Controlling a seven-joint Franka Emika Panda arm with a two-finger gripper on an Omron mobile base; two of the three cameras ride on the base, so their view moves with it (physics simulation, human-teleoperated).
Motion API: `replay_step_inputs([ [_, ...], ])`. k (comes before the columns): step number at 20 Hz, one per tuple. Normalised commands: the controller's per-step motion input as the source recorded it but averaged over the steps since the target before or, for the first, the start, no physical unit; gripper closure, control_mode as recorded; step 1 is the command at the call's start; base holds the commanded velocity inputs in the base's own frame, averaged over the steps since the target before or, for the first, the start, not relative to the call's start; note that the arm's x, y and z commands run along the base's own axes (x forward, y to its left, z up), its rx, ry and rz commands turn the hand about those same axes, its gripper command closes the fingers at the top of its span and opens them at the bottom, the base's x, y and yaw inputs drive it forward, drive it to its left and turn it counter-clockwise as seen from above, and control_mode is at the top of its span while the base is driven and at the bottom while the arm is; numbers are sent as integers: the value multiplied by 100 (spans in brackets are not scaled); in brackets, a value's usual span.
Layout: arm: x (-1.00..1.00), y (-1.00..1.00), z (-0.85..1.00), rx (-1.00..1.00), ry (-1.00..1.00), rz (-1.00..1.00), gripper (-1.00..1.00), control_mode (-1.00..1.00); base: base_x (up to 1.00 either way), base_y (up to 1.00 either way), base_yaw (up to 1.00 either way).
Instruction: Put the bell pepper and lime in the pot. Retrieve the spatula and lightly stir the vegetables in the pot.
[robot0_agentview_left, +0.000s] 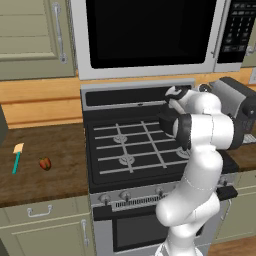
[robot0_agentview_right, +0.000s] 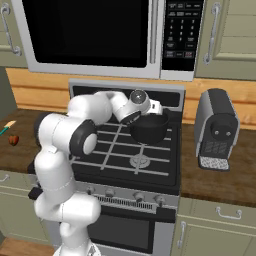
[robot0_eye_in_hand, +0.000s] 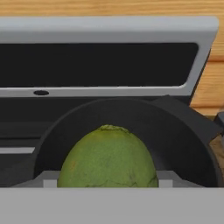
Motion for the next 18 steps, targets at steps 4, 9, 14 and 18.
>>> replay_step_inputs([
  [4, 27, 0, -14, 0, 0, 0, 100, -100, 0, 0, 0],
  [9, 19, 0, -15, 0, 0, 0, 100, -100, 0, 0, 0],
  [14, 23, 0, -18, 0, 0, 0, 100, -100, 0, 0, 0],
  [18, 23, 0, -15, 0, 0, 0, 100, -100, 0, 0, 0],
])
